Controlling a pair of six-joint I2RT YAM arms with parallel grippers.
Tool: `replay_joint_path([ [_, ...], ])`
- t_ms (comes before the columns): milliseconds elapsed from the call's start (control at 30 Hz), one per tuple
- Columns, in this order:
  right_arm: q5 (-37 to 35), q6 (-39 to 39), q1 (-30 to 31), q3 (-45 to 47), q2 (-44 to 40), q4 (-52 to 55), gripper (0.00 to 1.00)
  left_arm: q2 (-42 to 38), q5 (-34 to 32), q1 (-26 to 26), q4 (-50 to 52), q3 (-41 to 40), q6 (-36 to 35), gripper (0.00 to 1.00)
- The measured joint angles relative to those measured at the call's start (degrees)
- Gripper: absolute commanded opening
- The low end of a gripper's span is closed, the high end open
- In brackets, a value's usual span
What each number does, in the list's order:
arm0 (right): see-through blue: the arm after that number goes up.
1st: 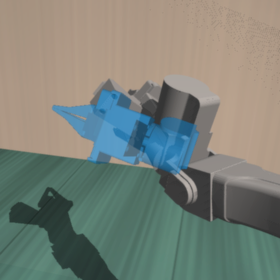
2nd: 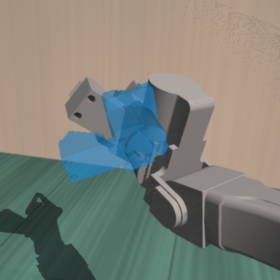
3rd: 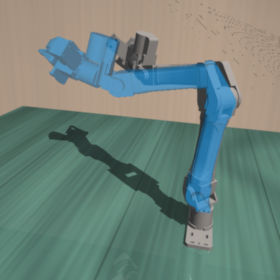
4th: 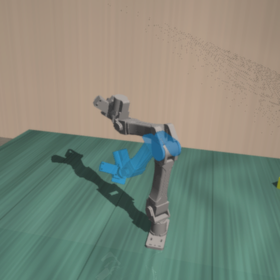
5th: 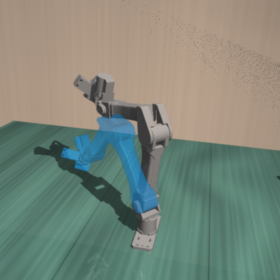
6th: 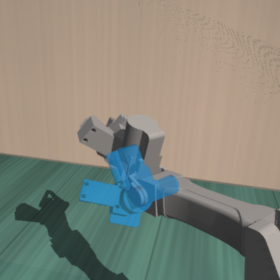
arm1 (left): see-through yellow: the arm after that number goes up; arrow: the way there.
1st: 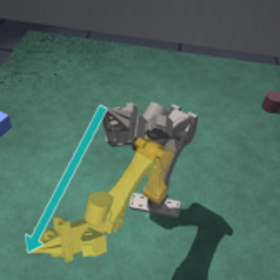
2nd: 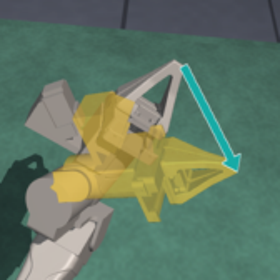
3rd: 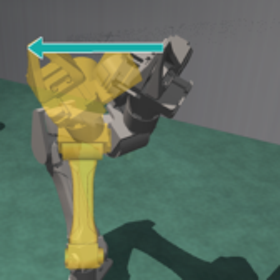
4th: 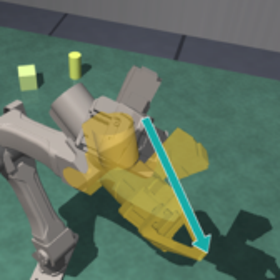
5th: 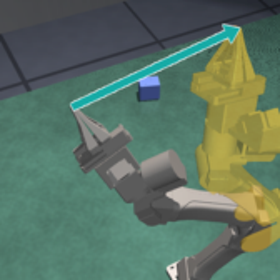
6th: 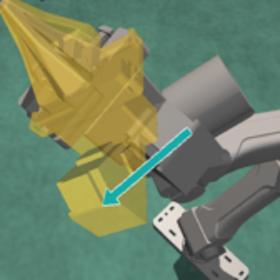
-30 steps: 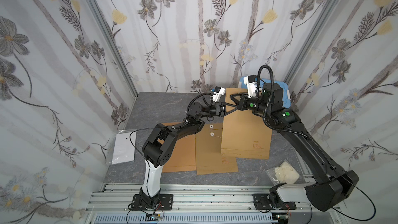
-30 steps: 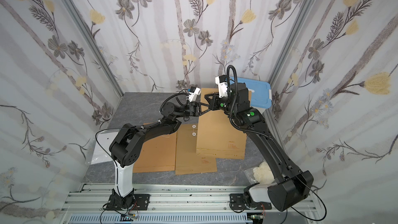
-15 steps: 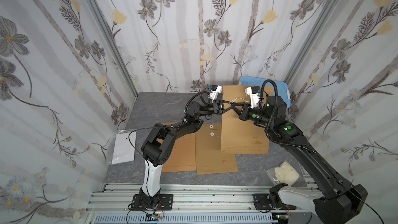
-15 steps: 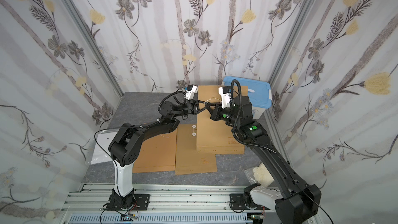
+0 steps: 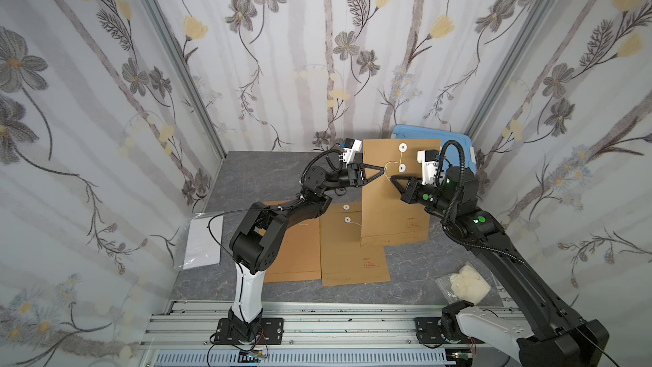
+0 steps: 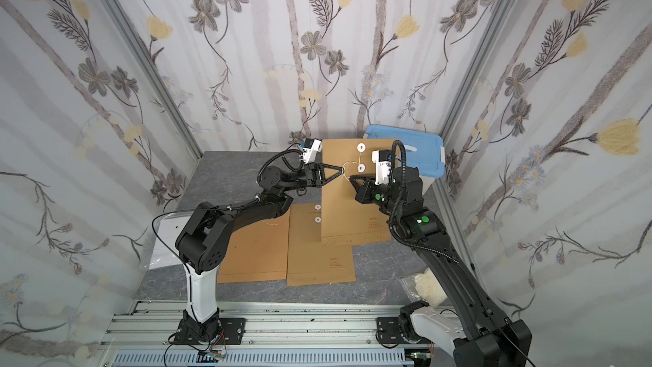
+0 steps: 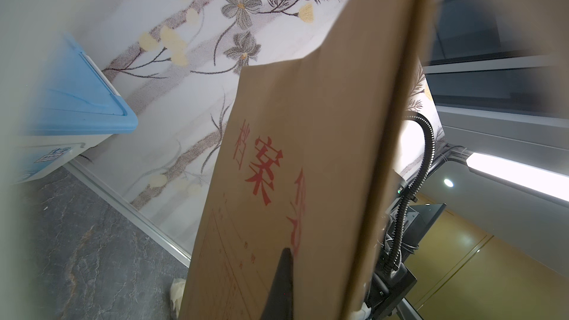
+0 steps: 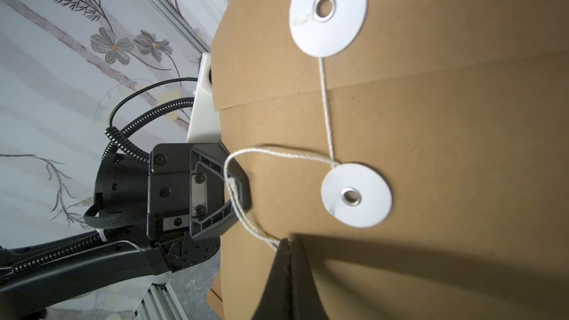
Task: Close the mouth of the file bag
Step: Close the file bag.
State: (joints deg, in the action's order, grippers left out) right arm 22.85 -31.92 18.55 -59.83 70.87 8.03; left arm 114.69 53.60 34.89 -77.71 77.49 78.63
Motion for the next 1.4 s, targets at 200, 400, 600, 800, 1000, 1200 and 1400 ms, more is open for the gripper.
replay_joint_path([
  [200, 0.0, 0.0, -0.3, 2.6, -1.3, 0.2, 0.00, -0.5, -0.5, -0.3, 0.0, -0.2, 0.0, 0.00],
  [400, 0.0, 0.1, -0.6, 4.7, -2.3, 1.0, 0.00, -1.1, -1.1, -0.1, 0.0, -0.2, 0.0, 0.00],
  [600, 0.1, 0.3, -1.2, 5.4, -3.3, 2.5, 0.00, -1.1, -1.1, 0.2, 0.0, -0.3, -0.2, 0.00],
  [800, 0.3, 0.3, -0.3, 5.4, -3.9, 3.6, 0.00, -1.1, -1.3, 0.2, 0.0, -0.2, -0.2, 0.00],
  [1000, 1.0, 0.4, 1.8, 5.0, -4.4, 5.7, 0.00, -1.1, -1.5, 0.3, -0.1, 0.0, -0.2, 0.00],
  [1200, 0.5, -3.0, 4.5, 5.0, -5.7, 5.1, 0.00, -0.5, -1.5, 1.3, -0.1, 0.3, -0.4, 0.00],
  [1400, -2.2, -5.9, 6.3, 3.3, -5.7, 4.4, 0.00, 0.8, -1.5, 1.9, 0.0, 0.4, -0.4, 0.00],
])
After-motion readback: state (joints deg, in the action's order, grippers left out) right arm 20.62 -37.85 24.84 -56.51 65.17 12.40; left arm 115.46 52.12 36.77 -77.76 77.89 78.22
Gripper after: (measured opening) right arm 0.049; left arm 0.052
